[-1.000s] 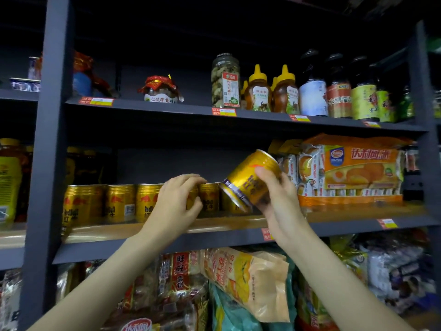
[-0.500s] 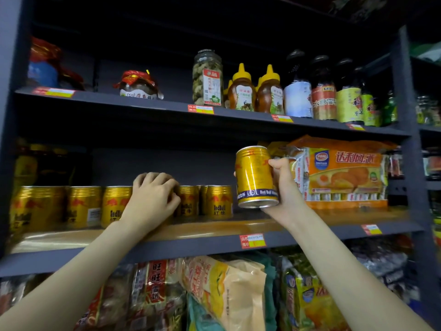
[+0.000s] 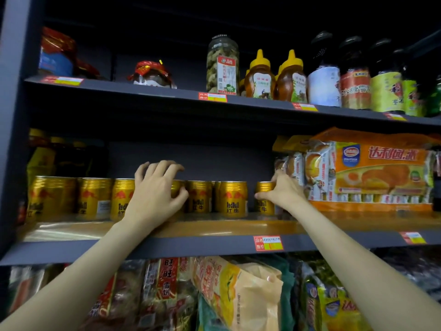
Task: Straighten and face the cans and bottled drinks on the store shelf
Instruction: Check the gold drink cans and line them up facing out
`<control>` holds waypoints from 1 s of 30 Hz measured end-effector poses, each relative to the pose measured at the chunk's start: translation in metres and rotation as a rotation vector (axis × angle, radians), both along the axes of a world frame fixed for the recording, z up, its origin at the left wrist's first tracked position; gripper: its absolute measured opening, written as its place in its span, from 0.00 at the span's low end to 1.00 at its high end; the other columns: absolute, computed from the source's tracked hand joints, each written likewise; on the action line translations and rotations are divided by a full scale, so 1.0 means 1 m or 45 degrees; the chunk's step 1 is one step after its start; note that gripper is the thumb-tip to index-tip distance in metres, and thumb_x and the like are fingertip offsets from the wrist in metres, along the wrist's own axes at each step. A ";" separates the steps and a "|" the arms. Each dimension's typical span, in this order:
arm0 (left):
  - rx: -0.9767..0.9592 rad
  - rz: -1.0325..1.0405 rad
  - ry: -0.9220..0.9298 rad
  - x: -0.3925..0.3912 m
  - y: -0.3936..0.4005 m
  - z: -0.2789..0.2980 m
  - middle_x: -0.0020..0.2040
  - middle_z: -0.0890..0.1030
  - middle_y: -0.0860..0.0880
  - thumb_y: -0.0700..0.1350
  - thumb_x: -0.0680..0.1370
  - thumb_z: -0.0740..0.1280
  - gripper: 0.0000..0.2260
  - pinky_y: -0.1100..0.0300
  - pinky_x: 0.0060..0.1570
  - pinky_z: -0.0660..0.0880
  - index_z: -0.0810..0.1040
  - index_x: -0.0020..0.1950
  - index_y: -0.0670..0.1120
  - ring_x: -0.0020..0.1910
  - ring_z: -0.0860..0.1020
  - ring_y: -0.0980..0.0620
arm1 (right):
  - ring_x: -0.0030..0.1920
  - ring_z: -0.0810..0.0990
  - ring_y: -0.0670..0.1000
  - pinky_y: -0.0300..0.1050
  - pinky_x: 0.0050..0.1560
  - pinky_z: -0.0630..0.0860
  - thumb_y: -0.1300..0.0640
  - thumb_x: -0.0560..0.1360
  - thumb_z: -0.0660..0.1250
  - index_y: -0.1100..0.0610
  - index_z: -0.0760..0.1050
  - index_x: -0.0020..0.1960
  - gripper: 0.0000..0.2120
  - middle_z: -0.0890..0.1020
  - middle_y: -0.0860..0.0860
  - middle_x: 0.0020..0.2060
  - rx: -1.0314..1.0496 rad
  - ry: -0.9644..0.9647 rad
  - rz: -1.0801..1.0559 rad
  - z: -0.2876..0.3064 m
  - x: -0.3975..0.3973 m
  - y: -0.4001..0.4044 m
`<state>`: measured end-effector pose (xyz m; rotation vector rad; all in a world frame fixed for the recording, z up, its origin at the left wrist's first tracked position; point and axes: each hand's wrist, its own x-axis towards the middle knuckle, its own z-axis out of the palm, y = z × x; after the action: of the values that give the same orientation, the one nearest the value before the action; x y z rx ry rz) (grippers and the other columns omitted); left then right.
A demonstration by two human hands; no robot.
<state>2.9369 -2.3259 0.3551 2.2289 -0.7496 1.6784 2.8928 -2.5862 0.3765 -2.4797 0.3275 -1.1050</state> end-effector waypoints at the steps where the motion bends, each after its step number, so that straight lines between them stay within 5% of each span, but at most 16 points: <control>1: -0.044 -0.037 -0.023 0.000 0.002 0.000 0.53 0.77 0.47 0.55 0.72 0.52 0.21 0.49 0.66 0.55 0.76 0.54 0.45 0.56 0.75 0.45 | 0.54 0.76 0.55 0.43 0.41 0.70 0.47 0.71 0.73 0.57 0.66 0.63 0.28 0.76 0.55 0.57 -0.014 0.034 -0.014 0.001 0.002 -0.001; 4: -0.269 -0.091 -0.063 0.001 0.008 0.000 0.49 0.78 0.49 0.54 0.73 0.52 0.18 0.56 0.64 0.54 0.78 0.47 0.46 0.52 0.75 0.48 | 0.59 0.74 0.57 0.48 0.51 0.73 0.45 0.71 0.71 0.57 0.70 0.61 0.25 0.75 0.57 0.59 -0.174 -0.032 -0.036 0.023 -0.001 0.007; 7: -0.400 -0.059 -0.001 0.002 0.010 -0.001 0.43 0.79 0.51 0.53 0.74 0.48 0.21 0.55 0.65 0.55 0.78 0.42 0.47 0.48 0.76 0.50 | 0.64 0.71 0.56 0.48 0.58 0.69 0.46 0.72 0.70 0.54 0.71 0.64 0.24 0.73 0.55 0.63 -0.307 -0.166 0.355 0.055 -0.002 0.042; 11: -0.397 -0.026 0.022 0.002 0.006 -0.001 0.35 0.73 0.56 0.54 0.74 0.45 0.22 0.57 0.64 0.56 0.77 0.40 0.48 0.40 0.76 0.53 | 0.71 0.64 0.55 0.50 0.66 0.64 0.45 0.72 0.70 0.50 0.63 0.73 0.33 0.65 0.52 0.72 -0.766 0.407 0.506 0.071 0.030 0.102; 17: -0.410 -0.070 0.010 0.005 0.008 -0.002 0.35 0.76 0.55 0.54 0.74 0.46 0.22 0.58 0.65 0.55 0.78 0.40 0.48 0.39 0.76 0.55 | 0.69 0.66 0.57 0.54 0.63 0.70 0.46 0.68 0.74 0.51 0.60 0.74 0.40 0.63 0.53 0.73 -0.720 0.742 0.346 0.062 0.086 0.125; 23: -0.412 -0.082 0.001 0.004 0.008 -0.001 0.35 0.78 0.52 0.53 0.74 0.47 0.22 0.58 0.63 0.55 0.78 0.39 0.47 0.38 0.76 0.53 | 0.66 0.69 0.56 0.47 0.55 0.71 0.50 0.64 0.78 0.51 0.66 0.69 0.38 0.69 0.53 0.68 -0.548 0.344 0.503 0.071 0.054 0.111; 30: -0.353 -0.073 -0.043 -0.010 0.008 0.001 0.39 0.80 0.51 0.49 0.75 0.52 0.17 0.56 0.63 0.56 0.79 0.41 0.46 0.46 0.77 0.50 | 0.55 0.76 0.50 0.41 0.47 0.76 0.53 0.64 0.78 0.48 0.66 0.62 0.32 0.75 0.49 0.57 0.018 -0.132 0.845 0.063 -0.045 0.076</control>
<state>2.9272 -2.3179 0.3566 1.9763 -0.5446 1.6819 2.8481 -2.5099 0.4392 -2.2344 -0.4859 -0.9202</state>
